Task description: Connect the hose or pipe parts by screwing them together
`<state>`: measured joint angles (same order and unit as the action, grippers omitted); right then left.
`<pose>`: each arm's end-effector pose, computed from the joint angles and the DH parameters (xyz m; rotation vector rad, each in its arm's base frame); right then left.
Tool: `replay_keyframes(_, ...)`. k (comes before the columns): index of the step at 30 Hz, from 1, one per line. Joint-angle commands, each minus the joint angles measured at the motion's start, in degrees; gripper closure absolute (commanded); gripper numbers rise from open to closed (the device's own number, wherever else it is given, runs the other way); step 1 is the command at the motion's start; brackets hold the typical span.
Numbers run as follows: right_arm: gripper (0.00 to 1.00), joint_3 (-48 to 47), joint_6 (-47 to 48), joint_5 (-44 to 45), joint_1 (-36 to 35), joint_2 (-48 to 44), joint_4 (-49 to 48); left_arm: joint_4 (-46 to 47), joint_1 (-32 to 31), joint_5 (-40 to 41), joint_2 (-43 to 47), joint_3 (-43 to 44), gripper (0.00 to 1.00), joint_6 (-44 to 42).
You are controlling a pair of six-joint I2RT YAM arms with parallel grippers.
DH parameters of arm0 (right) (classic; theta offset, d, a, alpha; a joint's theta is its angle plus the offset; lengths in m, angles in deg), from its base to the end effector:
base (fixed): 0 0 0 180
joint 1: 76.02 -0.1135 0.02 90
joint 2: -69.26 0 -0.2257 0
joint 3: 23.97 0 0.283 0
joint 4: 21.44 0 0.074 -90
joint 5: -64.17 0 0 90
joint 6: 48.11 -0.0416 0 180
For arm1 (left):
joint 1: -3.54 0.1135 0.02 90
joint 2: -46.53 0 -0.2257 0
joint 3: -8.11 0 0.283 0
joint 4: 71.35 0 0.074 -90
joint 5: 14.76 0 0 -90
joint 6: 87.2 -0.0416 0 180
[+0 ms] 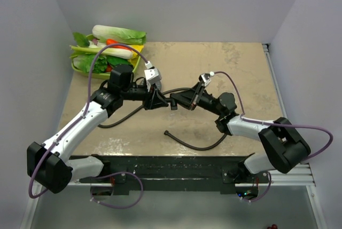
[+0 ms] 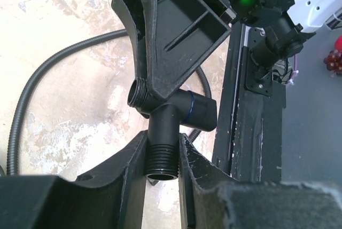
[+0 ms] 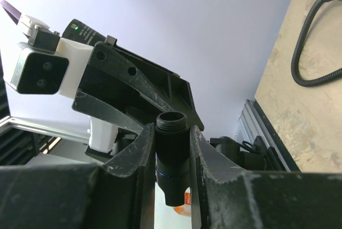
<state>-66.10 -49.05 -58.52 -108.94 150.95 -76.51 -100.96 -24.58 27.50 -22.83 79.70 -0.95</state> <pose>0.2485 0.1877 0.1857 0.2385 1.7150 2.0979 0.2622 -0.1750 0.2888 1.0583 1.7614 -1.1130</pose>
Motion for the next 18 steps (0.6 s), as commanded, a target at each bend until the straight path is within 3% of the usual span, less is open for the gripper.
replay_keyframes(1, 0.93, -5.6, 1.6, -7.0, -2.2, -6.8, -23.5, -2.8, 1.2, 7.9, -2.3, 0.7, 1.0, -4.4)
replay_keyframes(3, 0.98, -6.8, 5.3, -8.0, -2.3, -8.5, -18.7, -3.4, 1.2, 8.1, -2.0, 0.9, 1.0, -5.7)
replay_keyframes(7, 1.0, -8.3, 9.7, -8.5, -2.3, -10.6, -8.5, -7.2, 1.1, 7.2, -2.0, 1.6, 1.0, -9.3)
replay_keyframes(16, 1.0, -9.3, 11.5, -7.8, -2.8, -10.9, -4.5, -10.3, 0.2, 5.0, -0.1, 1.5, 1.0, -14.4)
replay_keyframes(17, 0.99, -9.4, 11.7, -7.7, -2.9, -10.9, -4.2, -10.5, -0.4, 5.0, 0.5, 1.4, 1.0, -14.9)
replay_keyframes(18, 0.89, -9.6, 11.7, -7.7, -3.0, -10.9, -4.0, -10.8, -0.8, 5.0, 0.8, 1.5, 1.0, -16.1)
